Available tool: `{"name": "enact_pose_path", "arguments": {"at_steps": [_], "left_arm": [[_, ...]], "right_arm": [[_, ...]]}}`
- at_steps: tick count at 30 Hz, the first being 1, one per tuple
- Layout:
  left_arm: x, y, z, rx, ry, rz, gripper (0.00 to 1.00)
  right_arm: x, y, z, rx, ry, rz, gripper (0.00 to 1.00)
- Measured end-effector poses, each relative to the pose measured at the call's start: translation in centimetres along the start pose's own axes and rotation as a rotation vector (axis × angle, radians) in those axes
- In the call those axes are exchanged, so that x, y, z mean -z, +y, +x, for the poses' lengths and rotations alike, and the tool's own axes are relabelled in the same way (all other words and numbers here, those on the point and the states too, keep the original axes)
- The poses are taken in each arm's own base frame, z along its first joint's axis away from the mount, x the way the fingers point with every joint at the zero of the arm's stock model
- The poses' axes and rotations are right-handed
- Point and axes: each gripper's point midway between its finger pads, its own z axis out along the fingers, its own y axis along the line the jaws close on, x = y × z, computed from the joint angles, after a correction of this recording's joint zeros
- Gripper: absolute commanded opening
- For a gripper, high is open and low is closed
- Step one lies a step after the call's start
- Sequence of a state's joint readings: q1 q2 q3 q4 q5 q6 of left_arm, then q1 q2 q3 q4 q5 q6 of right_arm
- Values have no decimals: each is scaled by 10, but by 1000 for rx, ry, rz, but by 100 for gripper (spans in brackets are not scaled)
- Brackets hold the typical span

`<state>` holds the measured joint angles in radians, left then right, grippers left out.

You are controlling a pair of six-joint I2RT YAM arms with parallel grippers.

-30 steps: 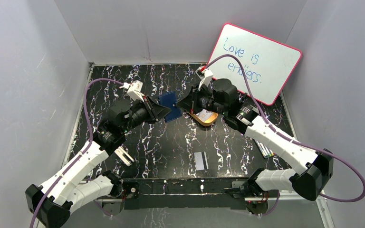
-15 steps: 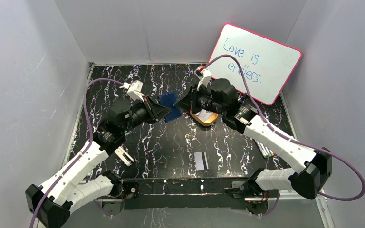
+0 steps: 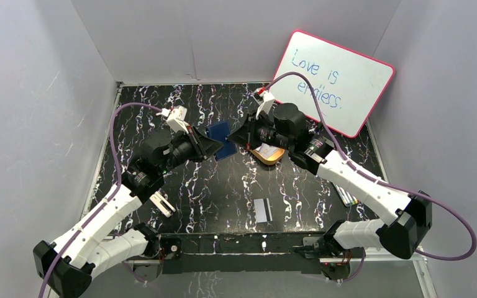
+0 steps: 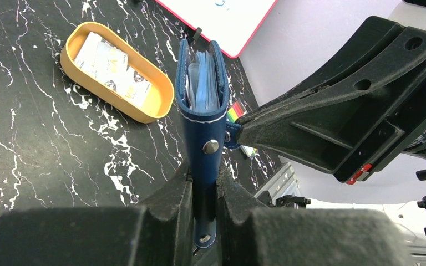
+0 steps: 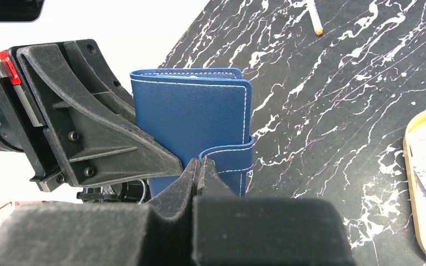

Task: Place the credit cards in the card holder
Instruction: Close the card holder.

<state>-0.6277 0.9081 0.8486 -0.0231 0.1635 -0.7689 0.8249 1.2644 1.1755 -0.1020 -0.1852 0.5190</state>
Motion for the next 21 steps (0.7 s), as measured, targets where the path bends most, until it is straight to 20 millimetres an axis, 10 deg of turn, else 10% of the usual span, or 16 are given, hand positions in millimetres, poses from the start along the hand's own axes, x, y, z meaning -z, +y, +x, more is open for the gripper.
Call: {"name": "enact_pose_path", "arguments": {"at_steps": [21], "left_arm": [[-2, 4, 3, -6, 7, -19, 0]], "right_arm": [[-6, -3, 3, 4, 7, 21, 0]]}}
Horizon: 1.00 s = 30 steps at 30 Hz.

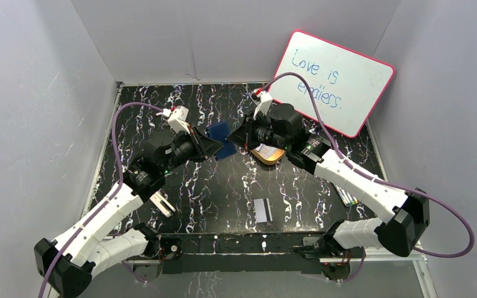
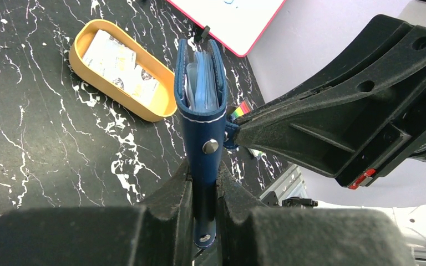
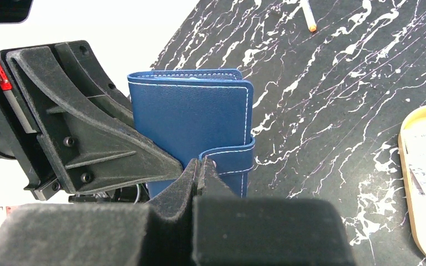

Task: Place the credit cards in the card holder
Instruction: Close the card holder.

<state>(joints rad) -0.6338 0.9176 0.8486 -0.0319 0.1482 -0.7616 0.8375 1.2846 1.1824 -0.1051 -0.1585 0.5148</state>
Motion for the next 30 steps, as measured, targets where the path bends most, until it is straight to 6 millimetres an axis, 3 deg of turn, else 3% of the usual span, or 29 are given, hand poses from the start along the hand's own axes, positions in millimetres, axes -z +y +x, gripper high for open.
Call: {"name": "enact_pose_path", "arguments": {"at_steps": [16, 30], "left_arm": [[-2, 4, 8, -12, 22, -25, 0], [9, 0, -8, -7, -34, -90, 0]], "right_arm": [[-4, -3, 4, -2, 12, 11, 0], [1, 6, 0, 32, -8, -7, 0]]}}
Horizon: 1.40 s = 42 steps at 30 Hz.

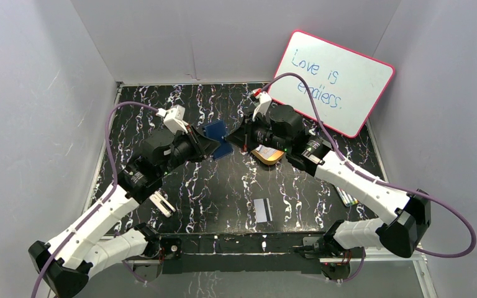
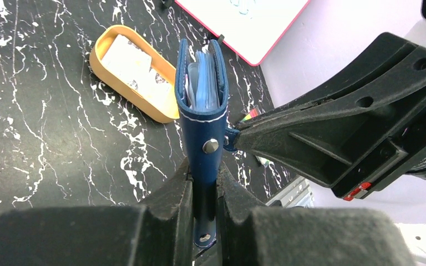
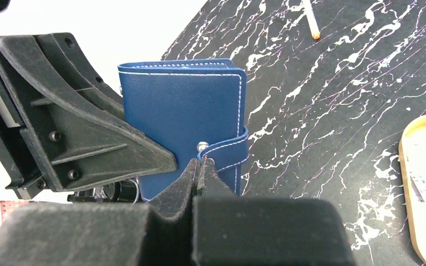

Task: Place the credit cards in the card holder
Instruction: Close the card holder.

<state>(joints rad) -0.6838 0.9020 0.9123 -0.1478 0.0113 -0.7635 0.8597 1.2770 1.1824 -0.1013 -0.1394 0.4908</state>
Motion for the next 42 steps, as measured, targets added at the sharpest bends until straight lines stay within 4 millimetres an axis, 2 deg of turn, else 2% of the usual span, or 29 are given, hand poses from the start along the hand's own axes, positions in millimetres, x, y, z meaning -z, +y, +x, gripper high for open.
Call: {"name": "enact_pose_path", "arguments": {"at_steps": [17, 25, 32, 42], "left_arm": [[-2, -4, -22, -42, -14, -98, 0], [-9, 9, -12, -86, 28, -217, 0], [-16, 16, 1, -138, 76, -293, 0], [-19, 12, 7, -157, 95, -293, 0]], "right_arm": [[1, 2, -18, -8, -91, -22, 0], [-3, -16, -6, -104, -96, 1, 0], [2, -37, 5, -218, -108, -4, 0], [0, -31, 8, -263, -93, -58, 0]]}}
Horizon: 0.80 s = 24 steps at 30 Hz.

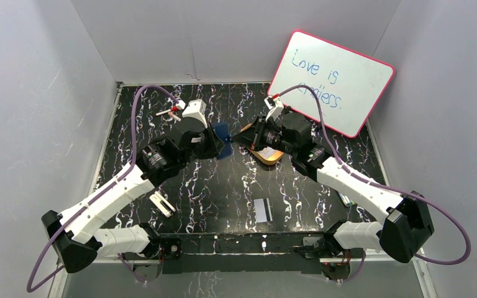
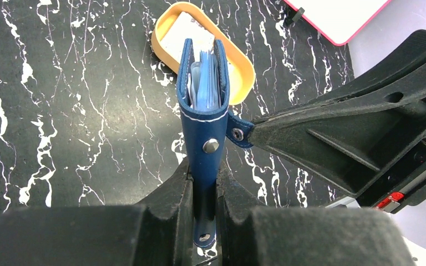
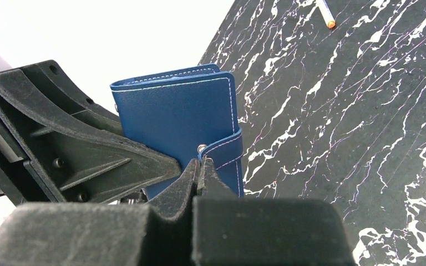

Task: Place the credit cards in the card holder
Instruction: Close the card holder.

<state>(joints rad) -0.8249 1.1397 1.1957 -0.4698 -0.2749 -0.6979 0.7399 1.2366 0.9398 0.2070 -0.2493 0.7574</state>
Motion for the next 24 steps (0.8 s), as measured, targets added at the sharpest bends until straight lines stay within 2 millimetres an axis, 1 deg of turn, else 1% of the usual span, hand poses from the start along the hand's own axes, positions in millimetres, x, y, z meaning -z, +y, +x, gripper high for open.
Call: {"name": "enact_pose_path", "arguments": {"at_steps": [10, 24], "left_arm": [[-3, -1, 5, -16, 10, -8, 0], [-3, -3, 5, -19, 8, -9, 0]], "right_arm": [[-3, -2, 5, -3, 23, -5, 0], [-5, 0, 6, -5, 40, -18, 0]]}}
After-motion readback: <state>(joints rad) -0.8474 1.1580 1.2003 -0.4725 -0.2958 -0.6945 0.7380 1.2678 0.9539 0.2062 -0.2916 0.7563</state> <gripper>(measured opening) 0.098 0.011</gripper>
